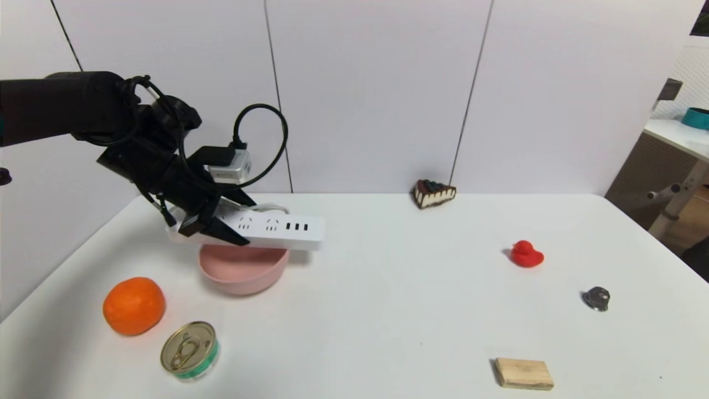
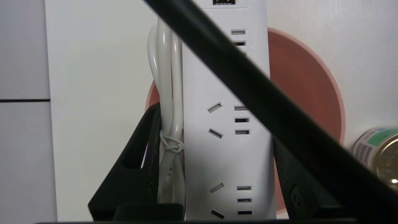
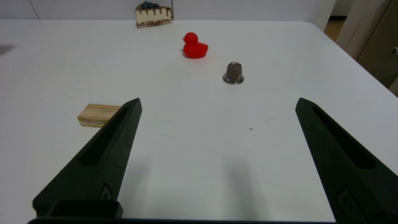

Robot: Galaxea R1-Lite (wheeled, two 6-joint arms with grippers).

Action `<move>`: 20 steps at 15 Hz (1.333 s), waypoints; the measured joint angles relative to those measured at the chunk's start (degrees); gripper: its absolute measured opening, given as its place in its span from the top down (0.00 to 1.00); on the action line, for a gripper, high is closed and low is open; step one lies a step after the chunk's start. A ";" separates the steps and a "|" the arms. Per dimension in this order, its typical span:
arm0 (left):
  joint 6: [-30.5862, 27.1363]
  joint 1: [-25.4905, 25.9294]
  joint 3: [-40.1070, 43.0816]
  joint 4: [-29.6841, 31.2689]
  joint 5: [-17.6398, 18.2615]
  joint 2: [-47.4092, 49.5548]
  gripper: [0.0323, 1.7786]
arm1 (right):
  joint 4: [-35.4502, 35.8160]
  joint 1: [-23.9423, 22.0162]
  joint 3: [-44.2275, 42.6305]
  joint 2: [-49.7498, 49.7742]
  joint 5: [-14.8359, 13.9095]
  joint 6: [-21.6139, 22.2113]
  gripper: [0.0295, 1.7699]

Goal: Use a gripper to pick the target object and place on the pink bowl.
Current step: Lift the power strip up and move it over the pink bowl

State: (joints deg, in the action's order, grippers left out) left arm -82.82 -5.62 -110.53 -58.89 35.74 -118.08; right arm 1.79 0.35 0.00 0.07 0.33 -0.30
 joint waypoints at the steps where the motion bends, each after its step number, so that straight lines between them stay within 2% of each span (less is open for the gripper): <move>1: -0.11 0.13 0.04 0.00 0.45 -0.44 0.42 | 0.02 0.02 0.00 0.00 0.00 0.00 0.03; 7: -1.55 0.69 0.11 0.18 3.08 -2.23 0.43 | 0.00 0.02 0.00 0.00 0.00 0.00 0.03; 20: -1.35 2.05 -0.90 -0.17 3.15 -1.08 0.43 | 0.02 0.00 0.00 0.00 0.00 -0.02 0.03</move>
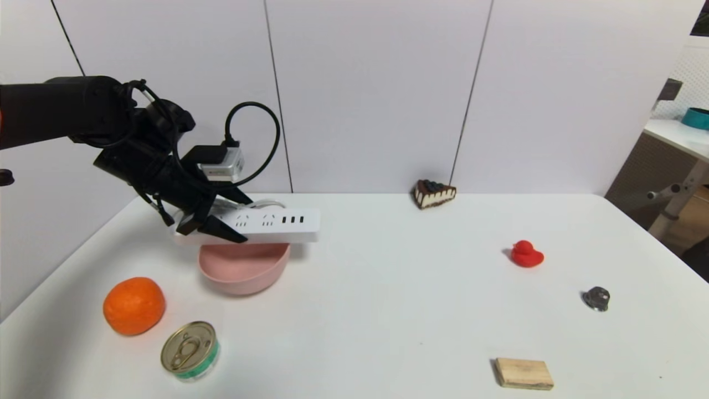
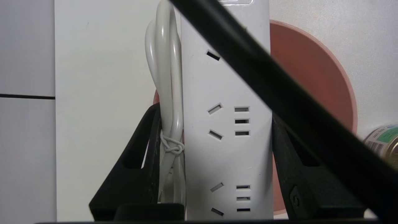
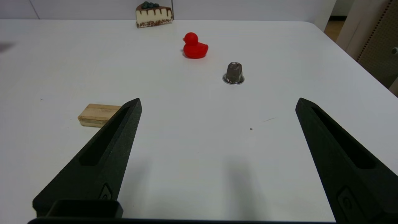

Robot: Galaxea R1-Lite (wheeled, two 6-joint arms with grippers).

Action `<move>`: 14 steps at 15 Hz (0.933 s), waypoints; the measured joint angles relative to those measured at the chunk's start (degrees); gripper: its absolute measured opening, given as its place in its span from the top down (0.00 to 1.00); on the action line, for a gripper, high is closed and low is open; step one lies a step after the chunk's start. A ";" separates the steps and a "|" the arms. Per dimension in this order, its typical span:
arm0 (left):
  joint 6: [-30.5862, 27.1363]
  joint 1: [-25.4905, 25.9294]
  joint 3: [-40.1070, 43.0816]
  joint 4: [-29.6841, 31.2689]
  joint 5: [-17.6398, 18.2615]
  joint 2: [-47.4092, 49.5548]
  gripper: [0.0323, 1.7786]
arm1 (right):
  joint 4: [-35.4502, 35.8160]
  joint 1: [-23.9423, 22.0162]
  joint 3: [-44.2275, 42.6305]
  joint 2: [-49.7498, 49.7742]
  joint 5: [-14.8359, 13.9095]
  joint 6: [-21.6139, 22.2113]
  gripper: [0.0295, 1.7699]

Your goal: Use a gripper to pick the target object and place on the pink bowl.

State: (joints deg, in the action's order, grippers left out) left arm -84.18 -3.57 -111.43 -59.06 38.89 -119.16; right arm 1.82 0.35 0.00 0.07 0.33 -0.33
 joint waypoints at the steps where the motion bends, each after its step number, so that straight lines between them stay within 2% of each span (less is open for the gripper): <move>1: 0.02 0.02 0.18 -0.02 0.00 0.01 0.40 | -0.02 0.00 0.00 0.00 0.00 0.00 0.03; 4: 0.02 0.05 0.30 0.00 0.05 0.06 0.28 | 0.00 0.00 0.00 0.00 -0.02 0.00 0.03; 9: 0.57 0.07 0.29 -0.63 -0.02 2.07 0.17 | 0.00 -0.02 0.00 0.00 0.00 0.00 0.03; 14: 4.74 0.11 0.96 -4.52 -2.04 13.10 0.11 | -0.02 0.00 0.00 0.00 0.00 0.00 0.03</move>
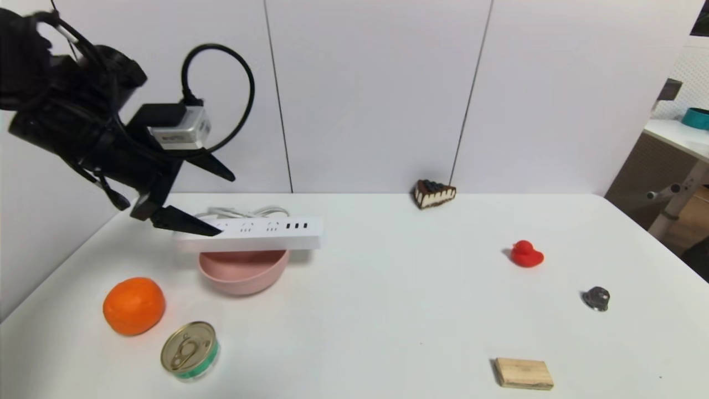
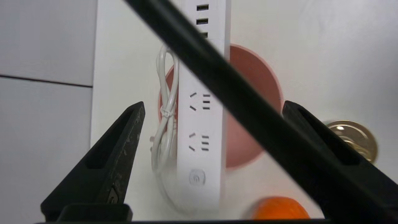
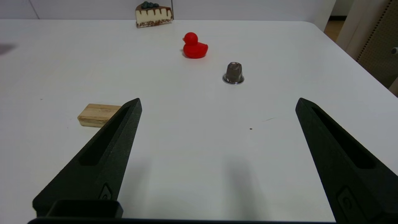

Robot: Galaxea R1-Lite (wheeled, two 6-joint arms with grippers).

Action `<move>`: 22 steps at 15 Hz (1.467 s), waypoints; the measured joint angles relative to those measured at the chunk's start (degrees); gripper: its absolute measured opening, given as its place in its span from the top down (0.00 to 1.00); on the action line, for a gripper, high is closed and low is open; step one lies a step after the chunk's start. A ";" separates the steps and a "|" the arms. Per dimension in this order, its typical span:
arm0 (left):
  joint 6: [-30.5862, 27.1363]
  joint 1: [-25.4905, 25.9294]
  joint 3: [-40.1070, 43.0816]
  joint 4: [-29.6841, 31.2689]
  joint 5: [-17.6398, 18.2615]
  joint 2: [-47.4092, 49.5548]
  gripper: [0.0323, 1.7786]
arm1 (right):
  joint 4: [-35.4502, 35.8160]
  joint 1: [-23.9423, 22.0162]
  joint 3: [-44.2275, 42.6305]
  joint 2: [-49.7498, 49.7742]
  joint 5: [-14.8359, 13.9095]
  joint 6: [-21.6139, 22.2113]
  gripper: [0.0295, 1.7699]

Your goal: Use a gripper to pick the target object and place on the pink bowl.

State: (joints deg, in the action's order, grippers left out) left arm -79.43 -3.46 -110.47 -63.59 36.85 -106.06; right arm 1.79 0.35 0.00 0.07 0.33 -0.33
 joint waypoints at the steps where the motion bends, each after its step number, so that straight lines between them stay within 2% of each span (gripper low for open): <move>1: 2.36 0.05 0.99 -0.27 -1.27 3.46 0.10 | 0.00 0.00 0.00 0.00 -0.02 0.00 0.03; 6: 18.44 0.05 12.20 0.26 -3.97 22.60 0.07 | 0.02 0.00 0.00 0.00 0.00 0.02 0.03; 9: 28.94 -0.04 21.36 6.03 -6.45 35.63 0.06 | 0.02 0.02 0.00 0.00 0.00 0.00 0.03; 12: 42.06 -1.44 33.62 17.75 -12.19 48.57 0.06 | 0.02 0.00 0.00 0.00 0.00 0.02 0.03; 16: 57.11 -3.28 51.82 39.20 -22.93 64.27 0.05 | 0.00 -0.02 0.00 0.00 -0.02 0.00 0.03; 19: 60.98 -3.69 63.65 52.37 -29.20 74.56 0.05 | 0.02 0.00 0.00 0.00 0.02 0.02 0.03; 20: 61.38 -3.80 67.12 54.93 -29.92 77.81 0.05 | 0.02 -0.02 0.00 0.00 -0.02 0.02 0.03; 22: 62.34 -3.82 73.57 56.28 -30.40 83.27 0.05 | 0.00 -0.02 0.00 0.00 0.00 0.00 0.03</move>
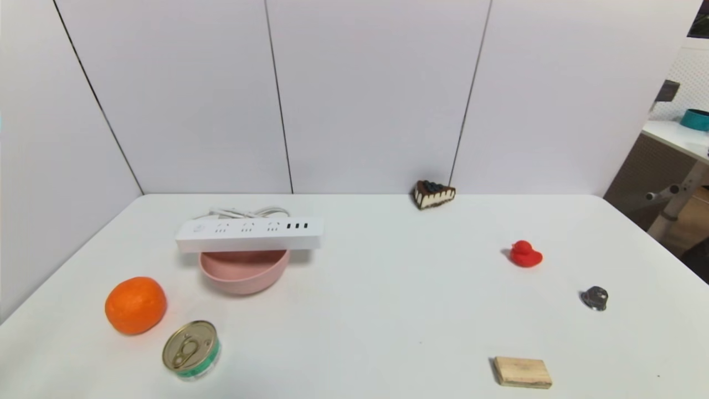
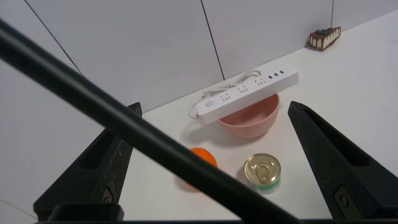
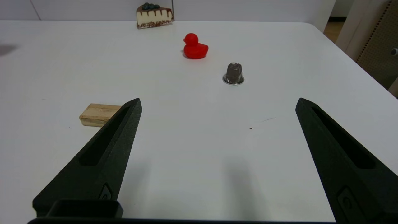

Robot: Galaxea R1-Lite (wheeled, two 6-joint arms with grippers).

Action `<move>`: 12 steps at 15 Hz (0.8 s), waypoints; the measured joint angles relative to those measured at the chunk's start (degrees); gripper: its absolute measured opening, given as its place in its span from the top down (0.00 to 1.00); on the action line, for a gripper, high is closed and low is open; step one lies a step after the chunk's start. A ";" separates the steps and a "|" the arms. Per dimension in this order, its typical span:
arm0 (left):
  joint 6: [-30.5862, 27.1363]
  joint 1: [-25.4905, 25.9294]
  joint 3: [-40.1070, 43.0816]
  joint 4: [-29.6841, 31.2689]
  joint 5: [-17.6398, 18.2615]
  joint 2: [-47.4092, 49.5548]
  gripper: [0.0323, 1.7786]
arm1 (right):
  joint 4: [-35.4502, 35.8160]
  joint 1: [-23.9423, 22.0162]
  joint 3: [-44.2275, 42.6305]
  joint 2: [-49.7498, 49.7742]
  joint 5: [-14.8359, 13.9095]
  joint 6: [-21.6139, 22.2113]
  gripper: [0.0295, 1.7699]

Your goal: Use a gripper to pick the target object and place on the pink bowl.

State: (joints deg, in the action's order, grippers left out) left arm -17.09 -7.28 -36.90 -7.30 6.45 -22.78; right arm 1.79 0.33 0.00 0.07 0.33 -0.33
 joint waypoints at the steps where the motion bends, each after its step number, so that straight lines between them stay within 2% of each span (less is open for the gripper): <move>1: 0.94 0.04 3.41 0.74 -0.11 2.21 0.05 | 0.02 0.00 0.00 0.00 -0.02 0.00 0.03; 3: 2.35 0.21 9.42 4.58 -0.22 4.71 0.05 | 0.00 0.00 0.00 0.00 0.00 0.02 0.03; 5: 4.28 2.44 13.18 8.51 -0.17 5.86 0.05 | 0.02 0.00 0.00 0.00 0.00 0.00 0.03; 9: 5.52 4.97 20.72 9.53 -0.09 8.79 0.05 | 0.00 0.00 0.00 0.00 0.00 0.00 0.03; 12: 7.75 6.21 27.51 10.00 -0.11 14.43 0.05 | 0.02 0.05 0.00 0.00 0.00 0.00 0.03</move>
State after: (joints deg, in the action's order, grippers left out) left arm -9.34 -1.07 -9.39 2.69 6.34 -8.35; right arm 1.82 0.38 0.00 0.07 0.33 -0.33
